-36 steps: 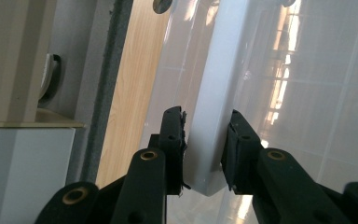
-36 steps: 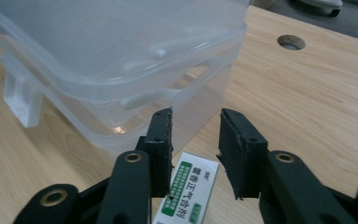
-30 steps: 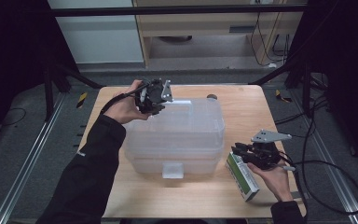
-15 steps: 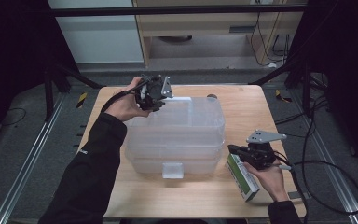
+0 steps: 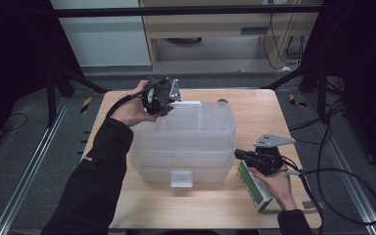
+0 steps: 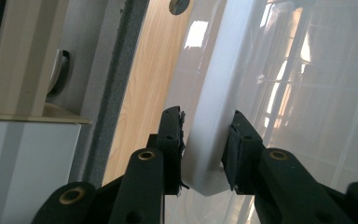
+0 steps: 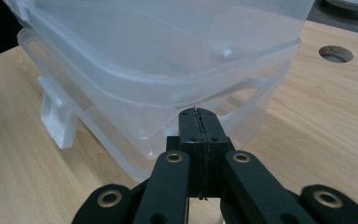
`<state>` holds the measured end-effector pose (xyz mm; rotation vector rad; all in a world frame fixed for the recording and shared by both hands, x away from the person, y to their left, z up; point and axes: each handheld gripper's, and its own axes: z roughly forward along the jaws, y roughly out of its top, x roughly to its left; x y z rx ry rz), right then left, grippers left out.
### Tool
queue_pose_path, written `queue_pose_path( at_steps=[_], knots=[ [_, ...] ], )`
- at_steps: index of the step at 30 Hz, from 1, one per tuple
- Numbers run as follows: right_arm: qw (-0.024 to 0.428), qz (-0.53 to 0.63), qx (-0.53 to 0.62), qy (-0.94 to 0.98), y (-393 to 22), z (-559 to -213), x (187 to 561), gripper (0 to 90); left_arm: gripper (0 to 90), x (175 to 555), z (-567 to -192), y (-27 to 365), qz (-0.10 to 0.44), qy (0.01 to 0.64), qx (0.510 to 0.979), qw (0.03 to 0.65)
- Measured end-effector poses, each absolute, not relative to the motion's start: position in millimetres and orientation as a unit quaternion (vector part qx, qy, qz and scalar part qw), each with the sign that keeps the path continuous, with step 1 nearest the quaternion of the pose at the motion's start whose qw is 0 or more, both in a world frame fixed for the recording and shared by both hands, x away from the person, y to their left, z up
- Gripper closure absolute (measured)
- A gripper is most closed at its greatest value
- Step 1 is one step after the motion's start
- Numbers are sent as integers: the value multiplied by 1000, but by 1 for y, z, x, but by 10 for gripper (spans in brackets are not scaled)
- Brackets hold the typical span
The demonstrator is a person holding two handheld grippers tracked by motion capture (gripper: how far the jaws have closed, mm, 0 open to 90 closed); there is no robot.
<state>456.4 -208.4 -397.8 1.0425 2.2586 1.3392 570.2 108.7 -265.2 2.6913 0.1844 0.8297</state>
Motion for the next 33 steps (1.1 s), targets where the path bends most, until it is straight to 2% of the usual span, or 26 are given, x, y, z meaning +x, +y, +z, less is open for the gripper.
queue_pose_path(
  at_steps=[7,11,20,25,33],
  knots=[
    [155,476,365,785,-209,-397,456,900,688,569,-266,110,287,64,942,164],
    [155,471,365,788,-207,-398,456,900,627,565,-264,115,288,61,940,171],
    [158,468,366,789,-207,-399,456,900,558,547,-250,133,294,63,933,198],
    [158,467,364,790,-207,-399,456,900,557,539,-244,146,292,75,931,204],
    [158,465,364,791,-206,-399,456,900,605,530,-246,173,292,104,923,230]
  ],
)
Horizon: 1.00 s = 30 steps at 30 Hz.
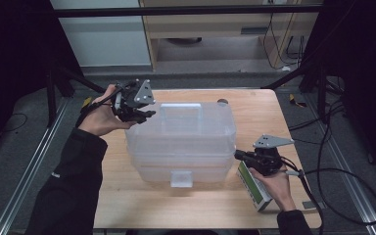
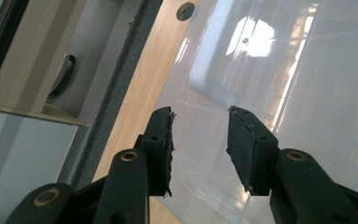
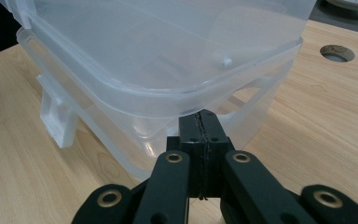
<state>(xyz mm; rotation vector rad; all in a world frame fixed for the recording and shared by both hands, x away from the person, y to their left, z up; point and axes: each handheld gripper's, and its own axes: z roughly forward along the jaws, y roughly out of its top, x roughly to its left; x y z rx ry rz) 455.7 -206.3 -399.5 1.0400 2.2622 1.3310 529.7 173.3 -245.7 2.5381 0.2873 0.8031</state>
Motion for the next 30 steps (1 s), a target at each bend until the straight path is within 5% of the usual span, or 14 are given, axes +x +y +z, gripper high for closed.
queue_pose_path(
  at_steps=[17,30],
  knots=[
    [160,462,364,793,-206,-400,456,900,829,518,-260,226,317,237,870,293],
    [159,461,365,793,-205,-400,456,900,895,500,-280,270,342,322,819,331]
  ],
)
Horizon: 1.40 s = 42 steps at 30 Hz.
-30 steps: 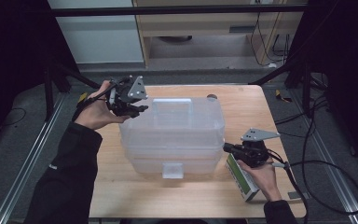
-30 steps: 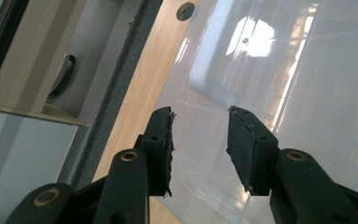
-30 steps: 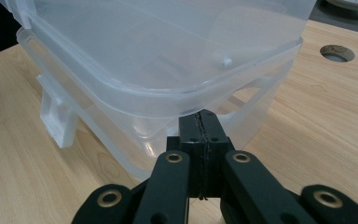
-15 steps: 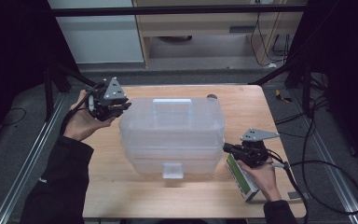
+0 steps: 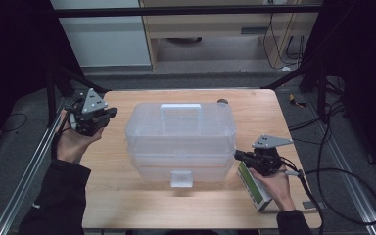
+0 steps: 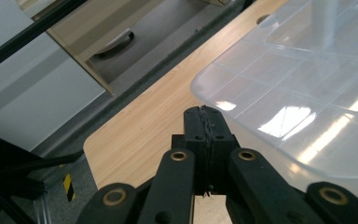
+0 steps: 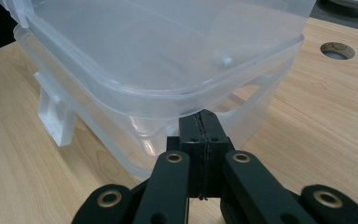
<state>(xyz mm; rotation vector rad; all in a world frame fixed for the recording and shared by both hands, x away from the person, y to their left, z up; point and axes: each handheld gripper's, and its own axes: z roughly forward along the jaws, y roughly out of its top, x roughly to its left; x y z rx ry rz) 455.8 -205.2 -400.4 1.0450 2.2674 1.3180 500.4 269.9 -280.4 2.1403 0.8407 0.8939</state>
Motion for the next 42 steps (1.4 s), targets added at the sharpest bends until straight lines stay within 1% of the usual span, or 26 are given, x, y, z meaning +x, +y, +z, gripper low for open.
queue_pose_path(
  at_steps=[7,11,13,21,27,34,37,42],
  knots=[
    [159,461,366,793,-205,-400,456,900,896,489,-302,291,339,363,792,356],
    [158,461,366,793,-205,-400,456,900,896,484,-320,301,341,372,787,354],
    [160,460,366,793,-205,-400,456,900,896,480,-332,304,331,387,784,354],
    [160,459,365,794,-205,-401,456,900,896,472,-367,308,310,405,784,355],
    [160,458,365,795,-205,-401,456,900,896,469,-387,303,286,396,801,347],
    [163,456,365,795,-204,-401,456,900,896,463,-392,295,267,382,806,365],
    [163,457,366,794,-204,-401,456,900,896,460,-393,289,252,364,815,374],
    [164,457,366,794,-204,-401,456,900,896,457,-393,277,244,341,826,376]
  ],
)
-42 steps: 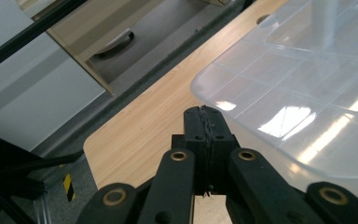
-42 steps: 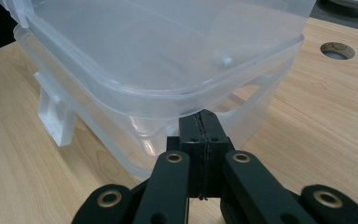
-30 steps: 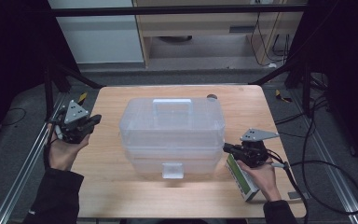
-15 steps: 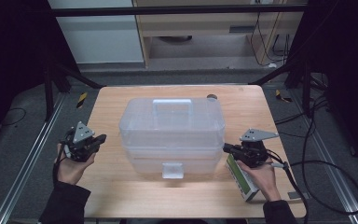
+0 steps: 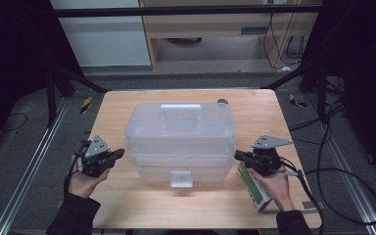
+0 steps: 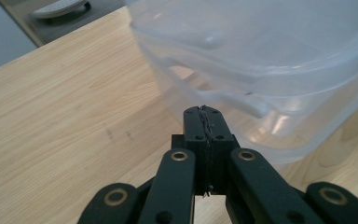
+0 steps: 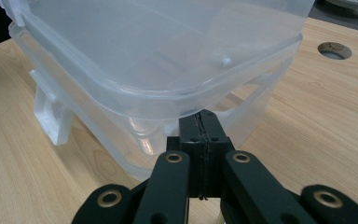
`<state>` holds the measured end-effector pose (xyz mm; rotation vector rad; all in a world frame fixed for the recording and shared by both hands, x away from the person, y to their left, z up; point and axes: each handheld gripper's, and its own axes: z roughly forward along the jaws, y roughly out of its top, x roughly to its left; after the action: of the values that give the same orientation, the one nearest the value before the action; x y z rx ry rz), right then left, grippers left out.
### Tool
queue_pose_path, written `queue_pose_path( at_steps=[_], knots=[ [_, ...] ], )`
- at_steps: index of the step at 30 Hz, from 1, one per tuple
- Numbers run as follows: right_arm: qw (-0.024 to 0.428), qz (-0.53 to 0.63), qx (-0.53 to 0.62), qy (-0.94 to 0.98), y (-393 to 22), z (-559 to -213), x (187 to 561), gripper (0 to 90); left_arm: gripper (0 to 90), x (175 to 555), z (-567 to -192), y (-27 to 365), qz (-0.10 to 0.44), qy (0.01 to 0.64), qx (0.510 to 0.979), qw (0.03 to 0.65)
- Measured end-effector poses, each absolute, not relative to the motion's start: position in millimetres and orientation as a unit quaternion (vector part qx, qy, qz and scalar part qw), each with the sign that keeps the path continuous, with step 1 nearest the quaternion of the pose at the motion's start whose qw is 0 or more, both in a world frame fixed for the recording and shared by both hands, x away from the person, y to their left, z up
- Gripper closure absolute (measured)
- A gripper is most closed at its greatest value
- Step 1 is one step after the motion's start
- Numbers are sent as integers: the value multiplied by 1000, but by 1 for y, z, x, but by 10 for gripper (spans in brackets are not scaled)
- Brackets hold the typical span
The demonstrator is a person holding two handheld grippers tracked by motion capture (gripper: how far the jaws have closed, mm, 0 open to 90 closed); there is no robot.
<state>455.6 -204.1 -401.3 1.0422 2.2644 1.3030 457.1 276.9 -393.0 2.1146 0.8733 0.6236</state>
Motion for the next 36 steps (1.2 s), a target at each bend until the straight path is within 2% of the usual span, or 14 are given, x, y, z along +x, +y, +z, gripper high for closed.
queue_pose_path(
  at_steps=[8,36],
  knots=[
    [164,458,365,794,-204,-401,456,900,896,457,-396,268,227,331,829,389],
    [189,475,363,779,-203,-390,459,900,896,457,-382,262,248,333,810,414]
  ],
)
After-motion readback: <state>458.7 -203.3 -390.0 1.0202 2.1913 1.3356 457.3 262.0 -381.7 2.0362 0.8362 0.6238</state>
